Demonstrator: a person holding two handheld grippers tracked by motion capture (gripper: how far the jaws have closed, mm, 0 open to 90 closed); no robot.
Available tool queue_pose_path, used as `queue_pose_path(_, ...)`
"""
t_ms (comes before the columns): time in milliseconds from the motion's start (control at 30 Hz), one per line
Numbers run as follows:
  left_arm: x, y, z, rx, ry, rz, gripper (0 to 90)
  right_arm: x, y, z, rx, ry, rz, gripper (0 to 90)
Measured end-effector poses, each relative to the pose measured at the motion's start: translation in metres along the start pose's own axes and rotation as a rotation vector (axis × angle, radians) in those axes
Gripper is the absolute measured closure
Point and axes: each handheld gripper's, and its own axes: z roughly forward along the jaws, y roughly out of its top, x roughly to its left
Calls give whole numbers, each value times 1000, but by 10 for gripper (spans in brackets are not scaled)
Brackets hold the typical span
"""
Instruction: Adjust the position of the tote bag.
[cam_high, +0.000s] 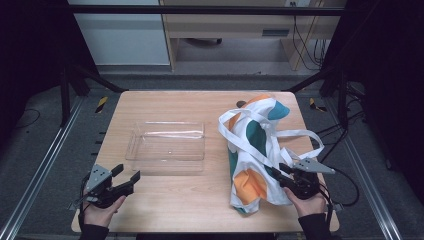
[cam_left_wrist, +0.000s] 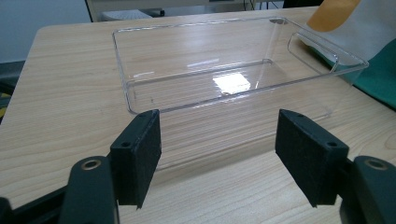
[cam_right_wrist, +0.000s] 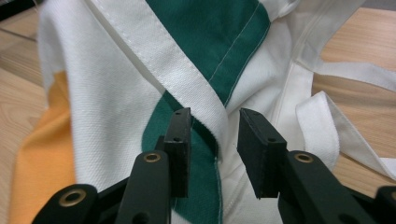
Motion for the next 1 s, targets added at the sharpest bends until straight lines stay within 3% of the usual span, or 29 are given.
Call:
queue_pose_path(133,-1,0,0,2,-3,4,326,-2,2,9,7,-1,9,609)
queue_pose_path(300,0,0,1,7,-6,1,339,-1,3,17,30,15,-18,784)
queue_pose_path(433,-1,0,1,7,-6,5,343,-2,5,16,47,18,-26,861)
queue_pose_path(600,0,0,1,9,-5,2,345,-3,8,9,11,29,-13,881)
queue_pose_path(1000,0,0,1,11,-1,1,347,0,34,-17,-104,35,-39,891)
